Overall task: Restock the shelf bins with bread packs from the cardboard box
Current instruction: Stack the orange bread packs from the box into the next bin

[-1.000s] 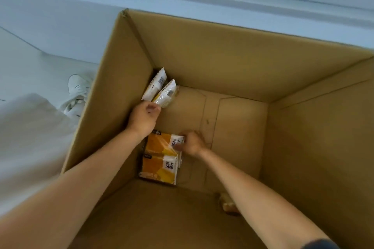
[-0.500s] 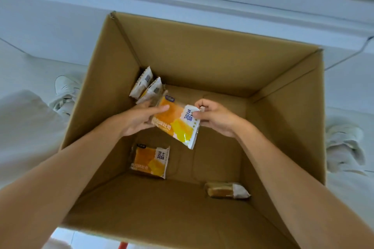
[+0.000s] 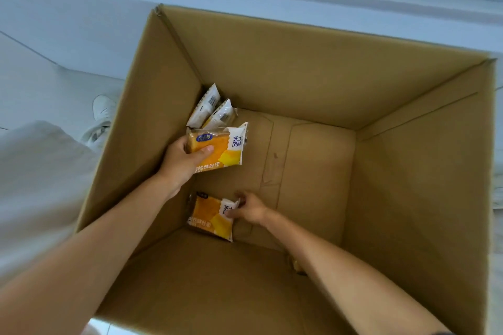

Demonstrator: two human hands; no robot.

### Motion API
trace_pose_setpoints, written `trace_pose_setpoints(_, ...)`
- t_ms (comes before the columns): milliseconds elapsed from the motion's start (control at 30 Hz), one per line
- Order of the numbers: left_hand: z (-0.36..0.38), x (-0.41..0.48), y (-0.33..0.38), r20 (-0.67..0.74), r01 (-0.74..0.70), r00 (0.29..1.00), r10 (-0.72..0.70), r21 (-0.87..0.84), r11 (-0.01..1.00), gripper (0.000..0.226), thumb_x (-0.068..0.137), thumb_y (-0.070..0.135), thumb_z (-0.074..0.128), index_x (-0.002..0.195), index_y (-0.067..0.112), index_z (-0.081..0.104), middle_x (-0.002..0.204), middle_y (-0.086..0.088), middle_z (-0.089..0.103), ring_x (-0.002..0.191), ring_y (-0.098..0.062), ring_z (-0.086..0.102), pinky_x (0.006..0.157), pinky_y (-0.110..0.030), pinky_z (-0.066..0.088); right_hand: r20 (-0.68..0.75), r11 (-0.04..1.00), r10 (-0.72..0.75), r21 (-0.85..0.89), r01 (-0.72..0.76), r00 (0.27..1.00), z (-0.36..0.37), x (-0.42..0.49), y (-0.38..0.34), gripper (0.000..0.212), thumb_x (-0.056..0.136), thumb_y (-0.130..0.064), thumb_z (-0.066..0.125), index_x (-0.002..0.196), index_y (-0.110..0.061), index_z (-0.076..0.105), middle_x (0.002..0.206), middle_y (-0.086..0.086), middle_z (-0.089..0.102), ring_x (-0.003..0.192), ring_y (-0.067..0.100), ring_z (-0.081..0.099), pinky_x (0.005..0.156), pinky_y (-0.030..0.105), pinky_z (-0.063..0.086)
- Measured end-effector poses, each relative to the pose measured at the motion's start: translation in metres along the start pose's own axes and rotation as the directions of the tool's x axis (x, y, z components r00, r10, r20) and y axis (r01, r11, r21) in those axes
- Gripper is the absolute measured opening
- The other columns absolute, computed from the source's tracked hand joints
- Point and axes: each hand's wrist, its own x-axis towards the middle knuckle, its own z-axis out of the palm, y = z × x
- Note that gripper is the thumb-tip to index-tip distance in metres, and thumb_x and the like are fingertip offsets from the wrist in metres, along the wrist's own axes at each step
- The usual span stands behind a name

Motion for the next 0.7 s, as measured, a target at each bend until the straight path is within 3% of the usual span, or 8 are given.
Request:
trace_pose_setpoints(67, 0.0, 0.002, -0.001, -0.009, 0.001, 1.0, -0.001, -0.016, 1.0, 0.03, 0.092, 0.02, 0.067, 0.121, 0.019, 0.059, 0.102, 0.008, 0.066, 0.089, -0.002, 0.061, 0.068, -0.016, 0.046, -0.026, 0.998, -0.001, -0.064, -0.001, 1.0, 0.006, 0.007, 0.004, 0.053, 0.085, -0.016, 0.073, 0.133, -0.009, 0.052, 0.133, 0.01, 0.056, 0.119, 0.023, 0.055, 0.092, 0.03, 0.047)
trace_pose_setpoints(200, 0.002, 0.002, -0.001, -0.005, -0.006, 1.0, 0.006, -0.006, 1.0, 0.03, 0.091, 0.022, 0.068, 0.12, 0.022, 0.058, 0.11, 0.003, 0.066, 0.097, -0.011, 0.063, 0.076, -0.022, 0.049, -0.041, 0.977, -0.187, 0.092, 0.19, 0.981, -0.024, -0.02, -0.007, 0.032, 0.083, 0.002, 0.068, 0.112, -0.011, 0.061, 0.108, 0.003, 0.06, 0.105, 0.019, 0.055, 0.076, 0.019, 0.045)
trace_pose_setpoints(267, 0.005, -0.003, 0.004, -0.015, -0.016, 1.0, 0.016, -0.017, 1.0, 0.033, 0.091, 0.022, 0.068, 0.122, 0.02, 0.058, 0.114, 0.0, 0.066, 0.103, -0.016, 0.064, 0.081, -0.027, 0.051, -0.102, 0.95, -0.248, 0.17, 0.263, 0.963, -0.056, -0.051, -0.021, 0.027, 0.085, 0.001, 0.067, 0.1, -0.02, 0.06, 0.104, 0.002, 0.064, 0.102, 0.02, 0.059, 0.075, 0.021, 0.046)
trace_pose_setpoints(333, 0.007, -0.009, 0.013, -0.023, 0.002, 1.0, -0.003, -0.059, 0.998, 0.04, 0.091, 0.026, 0.068, 0.128, 0.018, 0.056, 0.119, -0.002, 0.065, 0.107, -0.019, 0.063, 0.083, -0.031, 0.052, -0.167, 0.907, -0.26, 0.297, 0.3, 0.951, -0.088, -0.087, -0.035, 0.023, 0.089, 0.0, 0.062, 0.101, -0.02, 0.061, 0.107, 0.009, 0.067, 0.098, 0.024, 0.063, 0.076, 0.031, 0.051)
trace_pose_setpoints(433, 0.011, -0.028, 0.038, 0.032, 0.032, 0.999, -0.028, -0.165, 0.986, 0.038, 0.093, 0.027, 0.064, 0.13, 0.022, 0.054, 0.117, 0.0, 0.065, 0.099, -0.016, 0.064, 0.073, -0.028, 0.05, -0.269, 0.834, -0.316, 0.378, 0.402, 0.91, -0.125, -0.139, -0.054, 0.026, 0.093, -0.001, 0.056, 0.117, -0.01, 0.061, 0.111, 0.015, 0.068, 0.097, 0.027, 0.066, 0.086, 0.043, 0.053)
trace_pose_setpoints(533, 0.019, -0.057, 0.071, 0.195, 0.083, 0.98, -0.038, -0.226, 0.97, 0.016, 0.097, 0.037, 0.057, 0.109, 0.028, 0.061, 0.112, 0.0, 0.071, 0.108, -0.022, 0.066, 0.095, -0.043, 0.051, -0.347, 0.763, -0.348, 0.435, 0.479, 0.871, -0.138, -0.181, -0.075, 0.026, 0.098, -0.01, 0.052, 0.123, -0.004, 0.058, 0.115, 0.019, 0.068, 0.105, 0.031, 0.067, 0.091, 0.049, 0.053)
trace_pose_setpoints(633, 0.027, -0.092, 0.108, 0.362, 0.018, 0.93, 0.059, -0.205, 0.979, 0.044, 0.096, 0.062, 0.036, 0.105, 0.031, 0.066, 0.108, 0.001, 0.074, 0.104, -0.022, 0.069, 0.094, -0.045, 0.052, -0.447, 0.776, -0.356, 0.348, 0.526, 0.821, -0.13, -0.214, -0.094, 0.023, 0.101, -0.02, 0.048, 0.12, -0.011, 0.057, 0.114, 0.014, 0.069, 0.103, 0.029, 0.068, 0.09, 0.05, 0.054)
trace_pose_setpoints(700, 0.031, -0.111, 0.13, 0.404, -0.109, 0.901, 0.161, -0.148, 0.983, 0.033, 0.095, 0.055, 0.047, 0.108, 0.029, 0.064, 0.104, -0.001, 0.075, 0.103, -0.026, 0.07, 0.088, -0.043, 0.055, -0.516, 0.789, -0.371, 0.264, 0.555, 0.772, -0.122, -0.234, -0.103, 0.026, 0.1, -0.027, 0.049, 0.122, -0.015, 0.055, 0.115, 0.012, 0.068, 0.101, 0.028, 0.068, 0.087, 0.055, 0.054)
